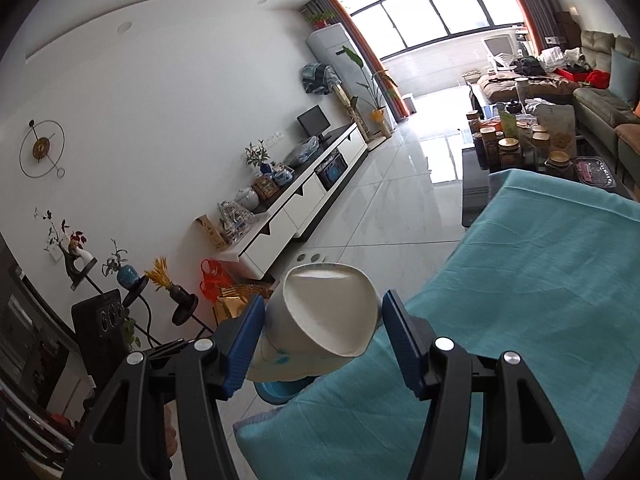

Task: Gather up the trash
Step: 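Carry the gold wrapper and white paper cup over the teal bin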

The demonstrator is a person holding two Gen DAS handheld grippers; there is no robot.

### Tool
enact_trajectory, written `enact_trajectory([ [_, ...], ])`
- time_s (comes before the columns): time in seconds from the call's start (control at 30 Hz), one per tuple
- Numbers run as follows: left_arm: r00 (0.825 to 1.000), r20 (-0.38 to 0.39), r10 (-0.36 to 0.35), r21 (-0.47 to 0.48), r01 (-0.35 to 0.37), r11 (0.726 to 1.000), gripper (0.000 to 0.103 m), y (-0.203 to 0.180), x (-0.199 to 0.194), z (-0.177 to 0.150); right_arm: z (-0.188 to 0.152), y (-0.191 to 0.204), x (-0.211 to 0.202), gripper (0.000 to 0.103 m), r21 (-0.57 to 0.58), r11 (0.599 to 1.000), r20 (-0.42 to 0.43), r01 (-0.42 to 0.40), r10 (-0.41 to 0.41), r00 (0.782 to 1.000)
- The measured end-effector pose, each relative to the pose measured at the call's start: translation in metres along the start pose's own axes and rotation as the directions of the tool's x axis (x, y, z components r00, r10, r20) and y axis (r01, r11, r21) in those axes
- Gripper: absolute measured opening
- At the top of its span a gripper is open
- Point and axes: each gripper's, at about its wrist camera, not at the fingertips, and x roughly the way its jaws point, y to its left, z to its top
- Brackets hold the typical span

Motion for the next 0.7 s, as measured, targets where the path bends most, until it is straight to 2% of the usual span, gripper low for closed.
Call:
enact_trajectory([
  [0.3,0.999,-0.024,0.036,-0.039,-0.037,0.999,0.021,0.023,0.009,-0.006,0.008,0.020,0.039,0.059,-0.048,0.999,-0.048,0.002,-0.004,0.999],
  [0.7,0.995,-0.066,0.081,-0.094,-0.087,0.992,0.021,0.043,0.034,-0.008,0.005,0.032,0.095,0.059,-0.084,0.995,-0.131,0.052,-0.063,0.989],
])
